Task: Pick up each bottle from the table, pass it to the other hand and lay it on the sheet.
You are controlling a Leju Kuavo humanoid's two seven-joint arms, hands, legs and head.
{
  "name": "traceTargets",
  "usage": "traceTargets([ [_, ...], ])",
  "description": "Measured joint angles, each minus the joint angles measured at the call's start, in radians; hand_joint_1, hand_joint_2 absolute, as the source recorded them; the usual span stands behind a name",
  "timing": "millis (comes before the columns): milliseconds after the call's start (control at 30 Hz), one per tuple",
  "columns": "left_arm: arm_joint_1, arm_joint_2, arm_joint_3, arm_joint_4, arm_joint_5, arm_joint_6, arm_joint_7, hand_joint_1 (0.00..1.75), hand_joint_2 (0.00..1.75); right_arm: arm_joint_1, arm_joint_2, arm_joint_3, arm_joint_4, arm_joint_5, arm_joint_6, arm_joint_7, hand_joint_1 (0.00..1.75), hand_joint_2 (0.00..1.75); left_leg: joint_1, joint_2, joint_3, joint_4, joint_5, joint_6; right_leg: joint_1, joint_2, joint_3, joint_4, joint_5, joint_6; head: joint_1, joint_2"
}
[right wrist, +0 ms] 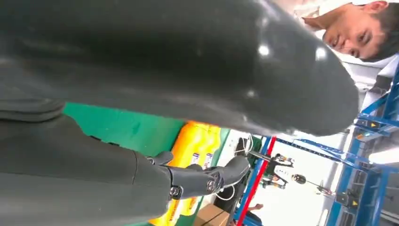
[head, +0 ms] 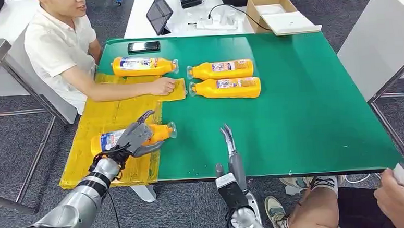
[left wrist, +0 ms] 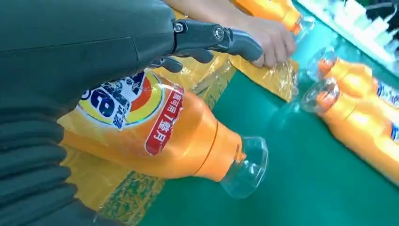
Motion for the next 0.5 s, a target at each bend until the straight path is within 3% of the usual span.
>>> traceTargets([
  [167,0.054,-0.014,0.0,-0.064,0.014,0.225,-0.013,0.0,1.75,0.001,0.0,0.0,0.005,0.005,-0.006,0.0,0.0,0.0,0.0,0.002,-0.004,0.0,0.0,0.0,0.0,0.001,-0.005,0.0,0.0,0.0,0.0,0.0],
  [500,0.108,-0.027,0.0,-0.145,0.05,0.236,-0.03,0.0,1.75,0.001,0.0,0.0,0.012,0.01,-0.006,0.0,0.0,0.0,0.0,0.001,-0.007,0.0,0.0,0.0,0.0,0.001,-0.007,0.0,0.0,0.0,0.0,0.0],
])
